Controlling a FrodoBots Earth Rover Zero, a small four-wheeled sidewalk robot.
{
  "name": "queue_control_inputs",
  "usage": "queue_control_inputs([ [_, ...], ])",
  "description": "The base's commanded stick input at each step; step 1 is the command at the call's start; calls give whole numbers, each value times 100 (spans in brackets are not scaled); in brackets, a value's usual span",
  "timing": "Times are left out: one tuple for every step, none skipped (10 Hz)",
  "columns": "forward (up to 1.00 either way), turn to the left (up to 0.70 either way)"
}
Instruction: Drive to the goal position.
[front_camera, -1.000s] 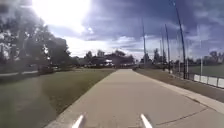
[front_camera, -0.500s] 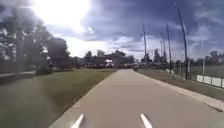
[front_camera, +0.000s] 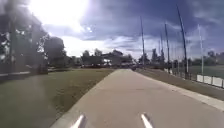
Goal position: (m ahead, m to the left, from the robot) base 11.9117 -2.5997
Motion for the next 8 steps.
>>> queue_control_inputs([
  [100,-4],
  [100,0],
  [100,0],
  [100,0],
  [100,0],
  [100,0],
  [100,0],
  [100,0],
])
